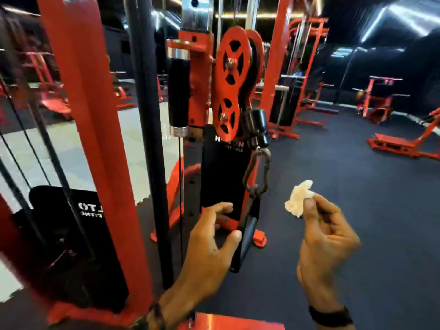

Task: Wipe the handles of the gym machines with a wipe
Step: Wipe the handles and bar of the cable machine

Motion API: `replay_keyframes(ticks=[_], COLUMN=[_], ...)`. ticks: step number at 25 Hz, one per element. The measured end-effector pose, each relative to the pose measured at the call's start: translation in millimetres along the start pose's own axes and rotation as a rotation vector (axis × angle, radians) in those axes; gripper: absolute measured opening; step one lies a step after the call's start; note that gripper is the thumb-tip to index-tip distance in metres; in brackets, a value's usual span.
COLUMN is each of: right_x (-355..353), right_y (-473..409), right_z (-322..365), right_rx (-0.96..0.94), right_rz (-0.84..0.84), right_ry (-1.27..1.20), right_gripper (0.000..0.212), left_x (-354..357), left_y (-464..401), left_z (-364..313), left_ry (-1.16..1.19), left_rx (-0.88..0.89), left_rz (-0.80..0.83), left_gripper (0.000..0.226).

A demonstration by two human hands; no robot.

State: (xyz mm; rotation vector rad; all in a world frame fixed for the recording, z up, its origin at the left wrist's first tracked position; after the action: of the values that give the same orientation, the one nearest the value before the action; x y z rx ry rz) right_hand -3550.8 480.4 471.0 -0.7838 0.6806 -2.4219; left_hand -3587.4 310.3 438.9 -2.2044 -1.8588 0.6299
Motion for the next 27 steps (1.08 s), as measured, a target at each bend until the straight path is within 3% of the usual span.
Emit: replay_keyframes(ticks=[3,8,15,20,27], right_x=[-24.6,-66.0,-71.7,-86.9,-110.1], right_y=[22.4,42.1,46.7,33.7,-7.2], right_z=[-8.7,-24.0,-49.9,-68.7,-87.1], right_rx=[0.081,0.108,0.168,-0.079,-0.223], right_rz=[0.031,0.134,0.396,0.692,0.706], right_ry=[0.074,0.192,0.124,0.147,0.19], right_gripper=[0.015,0.017,0.007,0.008,0.018], left_x=[15.2,40.3,33.3,55.9,103.9], left_y=[-5.1,-2.2,12.7,24.4,30.8], left_z=[3.2,13.9,13.6,2.7,-32.7], left_ry=[0.097,0.164,0.005,0.044,0.136], left_rx=[-0.127,-0.099,-0.069,-0.161,-0.337], left_rz=[0.044,-0.041,-0.216,-0.386,-0.587], left_gripper=[0.049,0.016,0.036,0.039,0.04])
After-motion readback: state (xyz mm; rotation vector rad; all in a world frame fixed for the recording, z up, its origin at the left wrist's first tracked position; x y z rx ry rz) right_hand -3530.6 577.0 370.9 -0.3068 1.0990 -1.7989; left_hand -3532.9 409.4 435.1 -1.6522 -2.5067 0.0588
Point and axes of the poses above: each hand's wrist, its own y-axis away from the middle knuckle, its own x-axis out of the palm, z = x × y, the point moved 1 cm from there along -y, towards the middle knuckle, and after that the axes turned 4 degrees about -x, right-handed, at the moved point
